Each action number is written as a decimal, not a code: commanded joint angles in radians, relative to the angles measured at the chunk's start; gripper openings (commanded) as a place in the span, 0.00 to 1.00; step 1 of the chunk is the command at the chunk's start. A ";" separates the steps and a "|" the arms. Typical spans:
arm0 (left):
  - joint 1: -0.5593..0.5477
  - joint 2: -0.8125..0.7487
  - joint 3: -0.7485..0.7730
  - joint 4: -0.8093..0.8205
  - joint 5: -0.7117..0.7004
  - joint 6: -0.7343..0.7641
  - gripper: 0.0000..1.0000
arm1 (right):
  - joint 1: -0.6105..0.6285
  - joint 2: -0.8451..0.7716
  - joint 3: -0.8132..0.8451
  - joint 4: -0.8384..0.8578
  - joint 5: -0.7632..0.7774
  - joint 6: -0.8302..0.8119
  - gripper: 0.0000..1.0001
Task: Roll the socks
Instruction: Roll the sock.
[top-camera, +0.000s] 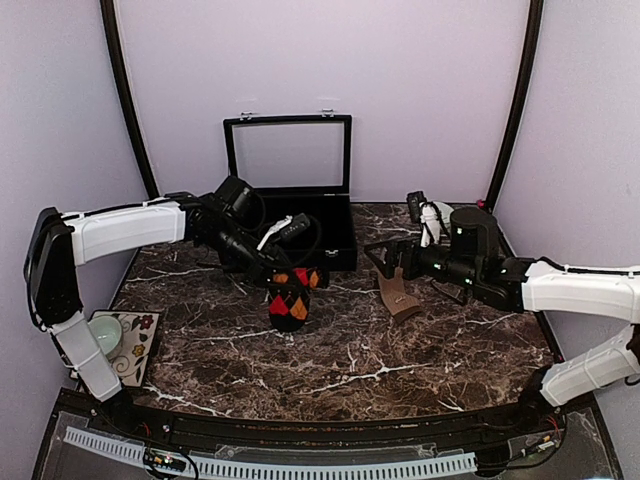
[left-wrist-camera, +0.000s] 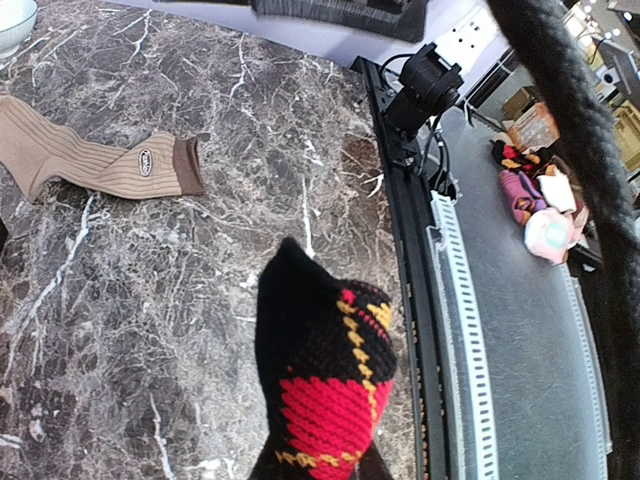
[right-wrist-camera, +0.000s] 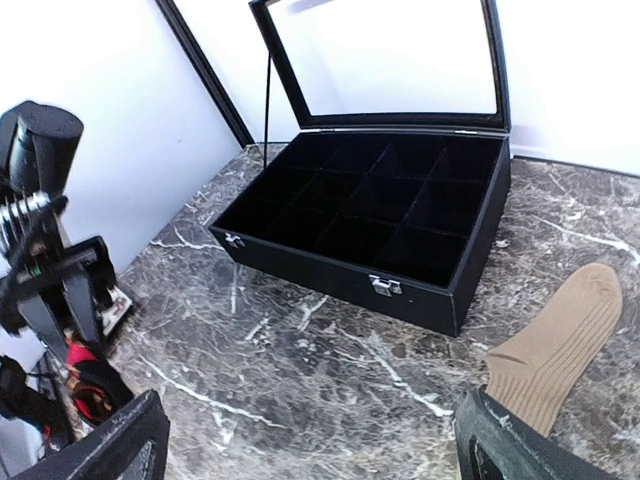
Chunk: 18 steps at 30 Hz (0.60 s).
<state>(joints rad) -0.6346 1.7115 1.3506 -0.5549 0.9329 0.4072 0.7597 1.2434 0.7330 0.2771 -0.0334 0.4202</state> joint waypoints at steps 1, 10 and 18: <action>0.013 -0.041 0.024 -0.041 0.113 -0.039 0.00 | 0.006 -0.034 0.011 0.019 -0.083 -0.151 1.00; 0.059 0.002 0.078 -0.125 0.239 -0.026 0.00 | 0.143 0.073 0.200 -0.131 -0.241 -0.383 0.82; 0.059 0.011 0.092 -0.212 0.265 0.038 0.00 | 0.189 0.192 0.362 -0.249 -0.341 -0.480 0.73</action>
<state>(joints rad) -0.5758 1.7187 1.4086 -0.6777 1.1465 0.3920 0.9375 1.4025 1.0275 0.0917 -0.3016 0.0139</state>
